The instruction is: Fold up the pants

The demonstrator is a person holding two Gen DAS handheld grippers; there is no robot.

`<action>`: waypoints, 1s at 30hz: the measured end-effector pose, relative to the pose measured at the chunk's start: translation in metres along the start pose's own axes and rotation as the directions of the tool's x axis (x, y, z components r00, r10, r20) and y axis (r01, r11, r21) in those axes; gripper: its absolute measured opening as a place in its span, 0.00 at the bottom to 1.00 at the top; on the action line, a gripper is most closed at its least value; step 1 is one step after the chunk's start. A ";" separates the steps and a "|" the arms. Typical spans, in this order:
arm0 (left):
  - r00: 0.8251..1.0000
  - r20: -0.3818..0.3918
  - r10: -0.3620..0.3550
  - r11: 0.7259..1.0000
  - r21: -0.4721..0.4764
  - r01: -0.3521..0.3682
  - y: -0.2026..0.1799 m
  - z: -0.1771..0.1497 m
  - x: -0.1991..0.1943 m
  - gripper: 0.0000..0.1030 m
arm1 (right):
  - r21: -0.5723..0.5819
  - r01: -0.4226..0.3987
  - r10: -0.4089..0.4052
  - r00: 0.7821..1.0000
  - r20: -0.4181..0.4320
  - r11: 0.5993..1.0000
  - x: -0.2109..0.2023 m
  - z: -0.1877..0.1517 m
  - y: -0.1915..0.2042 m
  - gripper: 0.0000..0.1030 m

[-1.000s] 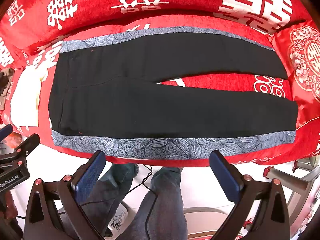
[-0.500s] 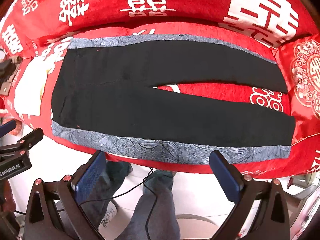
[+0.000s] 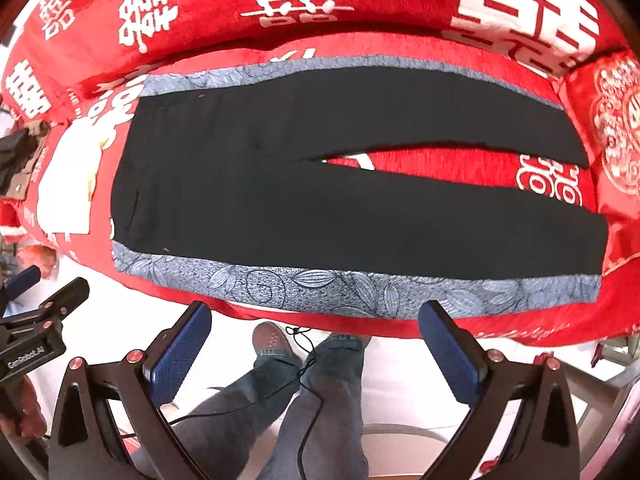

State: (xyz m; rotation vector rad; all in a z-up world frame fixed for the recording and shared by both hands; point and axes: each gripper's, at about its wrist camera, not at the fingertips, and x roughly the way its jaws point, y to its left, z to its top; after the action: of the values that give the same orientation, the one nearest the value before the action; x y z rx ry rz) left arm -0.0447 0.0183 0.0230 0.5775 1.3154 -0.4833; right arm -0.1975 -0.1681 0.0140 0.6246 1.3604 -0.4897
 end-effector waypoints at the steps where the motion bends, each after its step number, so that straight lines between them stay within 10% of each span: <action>1: 1.000 0.003 -0.005 1.000 -0.001 0.005 0.003 0.000 0.004 1.00 | 0.015 -0.006 0.006 1.000 -0.007 1.000 0.006 -0.002 0.001 1.00; 9: 0.995 -0.032 -0.094 0.994 -0.055 0.092 0.032 -0.009 0.071 1.00 | 0.163 -0.258 0.268 0.962 -0.043 0.952 0.063 -0.019 -0.002 1.00; 19: 0.939 -0.017 -0.342 0.921 -0.202 0.332 0.059 -0.042 0.149 1.00 | 0.305 -0.539 0.586 0.806 -0.083 0.785 0.182 -0.055 0.010 0.75; 27: 0.883 0.024 -0.468 0.842 -0.293 0.454 0.072 -0.047 0.175 1.00 | 0.381 -0.699 0.730 0.678 0.086 0.605 0.214 -0.049 0.010 0.73; 30: 0.856 0.038 -0.516 0.799 -0.337 0.497 0.077 -0.045 0.176 1.00 | 0.402 -0.759 0.777 0.609 0.159 0.512 0.202 -0.044 0.007 0.36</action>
State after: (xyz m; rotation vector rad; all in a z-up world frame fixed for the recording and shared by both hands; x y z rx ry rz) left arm 0.0035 0.1053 -0.1478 -0.0645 1.5692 -0.6635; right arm -0.1948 -0.1270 -0.1893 1.5424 0.8547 -0.0206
